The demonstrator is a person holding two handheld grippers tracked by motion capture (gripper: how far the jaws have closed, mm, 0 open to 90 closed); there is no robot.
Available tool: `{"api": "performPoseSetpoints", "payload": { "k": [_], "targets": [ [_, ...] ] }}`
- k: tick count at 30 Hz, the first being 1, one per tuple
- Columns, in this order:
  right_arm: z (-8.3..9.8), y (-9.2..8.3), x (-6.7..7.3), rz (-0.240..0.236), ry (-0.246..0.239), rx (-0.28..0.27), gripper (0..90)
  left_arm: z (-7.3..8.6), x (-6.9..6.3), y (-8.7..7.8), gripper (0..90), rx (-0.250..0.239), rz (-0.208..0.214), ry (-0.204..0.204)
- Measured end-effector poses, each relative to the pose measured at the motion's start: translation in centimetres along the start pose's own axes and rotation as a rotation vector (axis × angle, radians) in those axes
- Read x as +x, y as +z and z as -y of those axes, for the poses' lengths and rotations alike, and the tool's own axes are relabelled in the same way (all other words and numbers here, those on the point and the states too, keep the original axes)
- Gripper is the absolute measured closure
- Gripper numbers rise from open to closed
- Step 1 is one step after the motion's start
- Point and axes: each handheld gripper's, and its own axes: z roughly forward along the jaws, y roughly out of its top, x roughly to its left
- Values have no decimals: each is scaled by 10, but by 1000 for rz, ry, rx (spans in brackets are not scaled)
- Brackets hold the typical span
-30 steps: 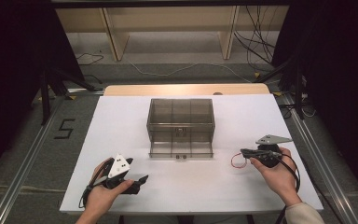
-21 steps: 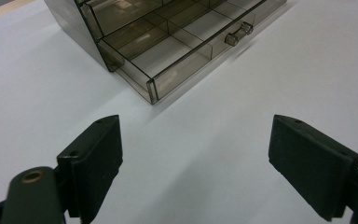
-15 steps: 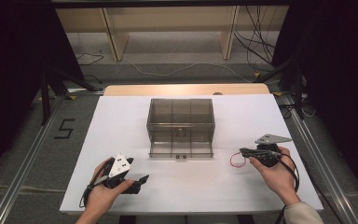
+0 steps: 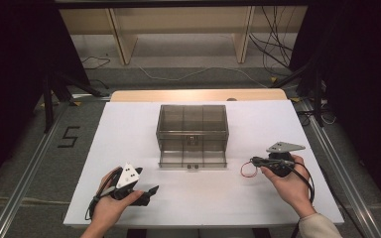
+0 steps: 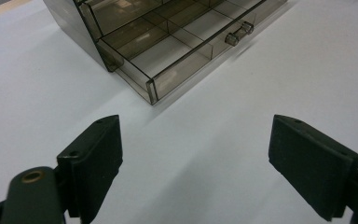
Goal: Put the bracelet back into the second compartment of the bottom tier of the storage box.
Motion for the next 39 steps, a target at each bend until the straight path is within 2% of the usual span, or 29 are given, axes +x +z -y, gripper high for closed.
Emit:
{"api": "performPoseSetpoints", "payload": {
  "k": [39],
  "targets": [
    [-15,7,14,-21,-34,-16,876,0,-1,1,169,-1,-1,4]
  ]
}}
